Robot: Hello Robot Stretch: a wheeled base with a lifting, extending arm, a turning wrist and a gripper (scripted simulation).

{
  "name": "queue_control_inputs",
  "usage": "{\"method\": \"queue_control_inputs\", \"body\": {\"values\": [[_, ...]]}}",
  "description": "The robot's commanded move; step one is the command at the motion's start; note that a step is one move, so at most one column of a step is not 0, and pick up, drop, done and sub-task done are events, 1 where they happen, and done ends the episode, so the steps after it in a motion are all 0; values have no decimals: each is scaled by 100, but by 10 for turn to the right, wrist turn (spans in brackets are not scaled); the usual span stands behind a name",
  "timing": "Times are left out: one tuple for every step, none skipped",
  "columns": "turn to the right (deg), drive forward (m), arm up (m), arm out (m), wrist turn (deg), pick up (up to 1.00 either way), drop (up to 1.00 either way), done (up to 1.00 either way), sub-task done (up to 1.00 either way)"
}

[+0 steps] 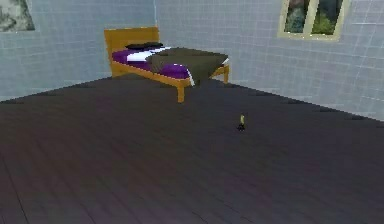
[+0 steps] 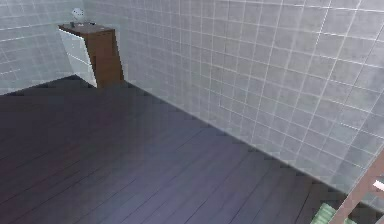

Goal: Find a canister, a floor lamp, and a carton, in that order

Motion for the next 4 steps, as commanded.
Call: {"method": "queue_control_inputs", "body": {"values": [[0, 50, 0, 0, 0, 0, 0, 0, 0], [-450, 0, 0, 0, 0, 0, 0, 0, 0], [0, 85, 0, 0, 0, 0, 0, 0, 0], [-240, 0, 0, 0, 0, 0, 0, 0, 0]]}}
